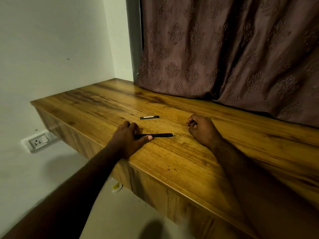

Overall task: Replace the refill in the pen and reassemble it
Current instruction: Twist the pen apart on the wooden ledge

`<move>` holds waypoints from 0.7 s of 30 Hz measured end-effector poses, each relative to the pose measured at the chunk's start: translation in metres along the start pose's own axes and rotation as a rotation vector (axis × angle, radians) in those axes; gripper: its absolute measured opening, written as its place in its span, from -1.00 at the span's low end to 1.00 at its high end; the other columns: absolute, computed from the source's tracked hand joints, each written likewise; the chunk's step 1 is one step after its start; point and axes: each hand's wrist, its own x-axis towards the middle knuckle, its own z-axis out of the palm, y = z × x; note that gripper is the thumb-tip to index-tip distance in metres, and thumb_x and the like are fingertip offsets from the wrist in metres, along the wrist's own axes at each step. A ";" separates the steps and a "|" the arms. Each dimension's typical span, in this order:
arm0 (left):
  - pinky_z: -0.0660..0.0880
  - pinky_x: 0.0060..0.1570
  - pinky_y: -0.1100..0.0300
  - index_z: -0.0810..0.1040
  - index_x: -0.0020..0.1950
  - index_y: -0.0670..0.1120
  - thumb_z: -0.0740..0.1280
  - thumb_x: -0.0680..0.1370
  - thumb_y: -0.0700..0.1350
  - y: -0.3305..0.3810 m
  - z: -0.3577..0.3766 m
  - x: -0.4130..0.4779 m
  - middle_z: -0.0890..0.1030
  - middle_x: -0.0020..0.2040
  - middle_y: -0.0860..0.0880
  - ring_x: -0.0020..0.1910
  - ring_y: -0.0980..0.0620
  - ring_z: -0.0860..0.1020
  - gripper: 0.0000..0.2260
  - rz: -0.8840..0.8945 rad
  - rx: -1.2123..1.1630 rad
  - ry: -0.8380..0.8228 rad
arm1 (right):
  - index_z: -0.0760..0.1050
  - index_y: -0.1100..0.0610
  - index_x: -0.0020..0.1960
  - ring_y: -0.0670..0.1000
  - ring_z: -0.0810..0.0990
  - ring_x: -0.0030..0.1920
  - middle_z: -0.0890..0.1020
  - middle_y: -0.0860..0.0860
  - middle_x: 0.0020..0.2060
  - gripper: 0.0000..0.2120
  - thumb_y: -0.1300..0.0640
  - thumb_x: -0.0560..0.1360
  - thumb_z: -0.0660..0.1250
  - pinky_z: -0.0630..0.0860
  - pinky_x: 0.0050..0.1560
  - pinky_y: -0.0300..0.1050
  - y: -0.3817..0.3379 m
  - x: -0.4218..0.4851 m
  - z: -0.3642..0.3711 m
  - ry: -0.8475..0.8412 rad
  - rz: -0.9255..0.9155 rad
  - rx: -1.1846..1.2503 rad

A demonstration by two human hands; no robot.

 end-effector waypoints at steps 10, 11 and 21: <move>0.45 -0.22 0.18 0.55 -0.02 -0.04 0.36 0.40 0.32 -0.001 -0.002 0.001 0.54 -0.11 0.00 -0.13 0.04 0.53 -0.56 -0.112 -0.192 0.101 | 0.48 0.03 0.04 0.01 0.56 -0.23 0.57 -0.01 -0.25 -0.80 0.18 0.45 0.40 0.49 -0.22 -0.14 0.007 -0.002 -0.011 0.148 0.223 0.297; 0.44 -0.24 0.19 0.57 -0.04 -0.07 0.37 0.45 0.24 0.000 -0.004 0.001 0.58 -0.14 -0.02 -0.15 0.02 0.57 -0.62 -0.150 -0.282 0.126 | 0.49 0.01 -0.04 0.05 0.59 -0.24 0.58 0.00 -0.27 -0.88 0.16 0.46 0.38 0.52 -0.20 -0.07 0.009 -0.001 -0.012 0.217 0.262 0.328; 0.43 -0.14 0.08 0.56 0.09 -0.15 0.18 0.63 -0.12 -0.003 -0.010 0.000 0.62 -0.10 -0.13 -0.12 -0.10 0.55 -0.80 -0.229 -0.475 0.256 | 0.53 0.10 -0.34 -0.07 0.43 -0.53 0.56 0.05 -0.46 -0.80 0.20 0.46 0.36 0.37 -0.43 -0.19 -0.015 -0.016 -0.009 -0.050 0.168 0.400</move>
